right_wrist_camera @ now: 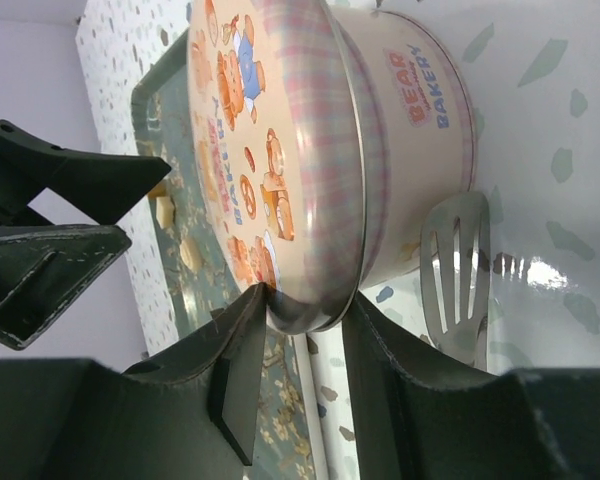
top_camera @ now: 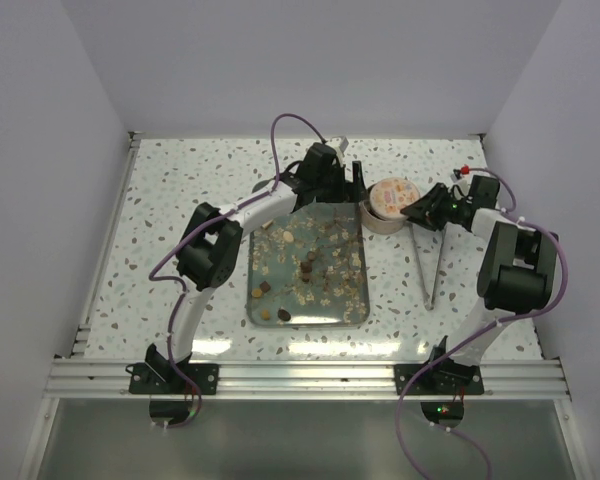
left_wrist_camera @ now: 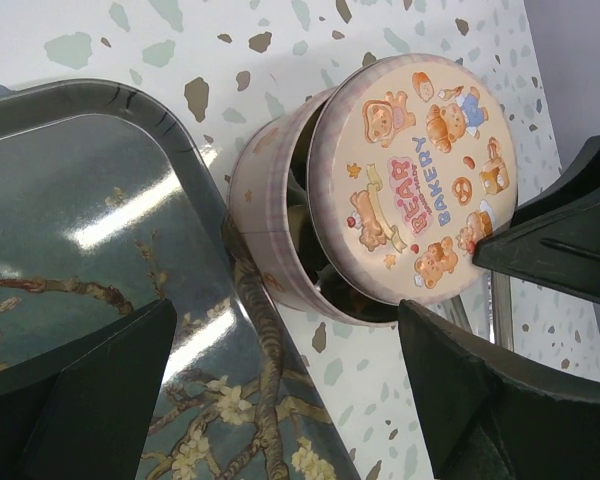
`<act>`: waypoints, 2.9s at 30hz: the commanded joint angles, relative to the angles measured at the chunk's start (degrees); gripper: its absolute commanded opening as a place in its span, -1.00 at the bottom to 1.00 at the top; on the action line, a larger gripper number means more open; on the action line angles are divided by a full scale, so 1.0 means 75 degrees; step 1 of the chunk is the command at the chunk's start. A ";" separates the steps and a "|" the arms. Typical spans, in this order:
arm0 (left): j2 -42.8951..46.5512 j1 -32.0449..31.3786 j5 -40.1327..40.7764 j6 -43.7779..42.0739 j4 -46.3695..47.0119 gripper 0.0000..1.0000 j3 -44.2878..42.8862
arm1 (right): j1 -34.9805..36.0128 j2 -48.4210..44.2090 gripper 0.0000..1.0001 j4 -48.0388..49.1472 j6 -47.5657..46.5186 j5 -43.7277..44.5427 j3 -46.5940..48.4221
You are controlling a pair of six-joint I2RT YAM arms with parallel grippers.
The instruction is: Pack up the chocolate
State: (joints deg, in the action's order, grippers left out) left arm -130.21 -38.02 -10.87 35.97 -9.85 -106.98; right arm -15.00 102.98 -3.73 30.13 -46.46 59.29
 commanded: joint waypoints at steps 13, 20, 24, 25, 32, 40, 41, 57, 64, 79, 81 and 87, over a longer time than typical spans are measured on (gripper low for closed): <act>0.0311 -0.0028 -0.0074 0.0009 0.0422 0.96 0.0026 | 0.0172 -0.0055 -0.14 -0.0933 -0.0619 0.0499 0.0216; 0.0311 -0.0040 -0.0085 0.0021 0.0422 0.96 0.0037 | 0.0161 -0.0102 -0.05 -0.0956 -0.0677 0.0522 0.0205; 0.0323 -0.0028 -0.0074 0.0009 0.0434 0.96 0.0037 | 0.0172 -0.0125 -0.06 -0.0851 -0.0654 0.0452 0.0204; 0.0323 -0.0028 -0.0074 0.0009 0.0434 0.96 0.0037 | 0.0173 -0.0137 -0.06 -0.0828 -0.0642 0.0440 0.0204; 0.0323 -0.0028 -0.0074 0.0033 0.0446 0.96 0.0072 | 0.0161 -0.0230 -0.06 -0.0711 -0.0596 0.0417 0.0158; 0.0288 -0.0028 0.0067 0.0056 0.0411 0.96 0.0038 | 0.0172 -0.0207 -0.06 -0.0417 -0.0525 0.0265 0.0204; 0.0264 -0.0028 0.0113 0.0068 0.0387 0.96 0.0014 | 0.0173 -0.0195 -0.06 -0.0440 -0.0525 0.0265 0.0216; -0.0485 -0.0239 0.0606 0.0173 -0.0339 0.98 -0.1087 | 0.0442 -0.0102 -0.07 -0.0616 -0.0712 0.0300 0.0310; -0.0708 -0.0274 0.0794 0.0302 -0.0562 0.98 -0.1263 | 0.0442 -0.0125 -0.08 -0.0675 -0.0724 0.0323 0.0357; -0.0733 -0.0274 0.1086 0.0501 -0.0937 0.97 -0.1276 | 0.0465 -0.0266 -0.08 -0.0780 -0.0795 0.0382 0.0392; -0.0674 -0.0286 0.1122 0.0501 -0.0902 0.96 -0.1159 | 0.0454 -0.0277 -0.08 -0.0780 -0.0795 0.0393 0.0392; -0.0685 -0.0274 0.1157 0.0560 -0.1124 0.93 -0.1053 | 0.0454 -0.0301 -0.08 -0.0780 -0.0806 0.0370 0.0392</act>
State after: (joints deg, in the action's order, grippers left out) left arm -136.29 -40.05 -3.51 39.44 -17.37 -115.18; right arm -11.73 103.02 -9.47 25.39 -43.07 60.20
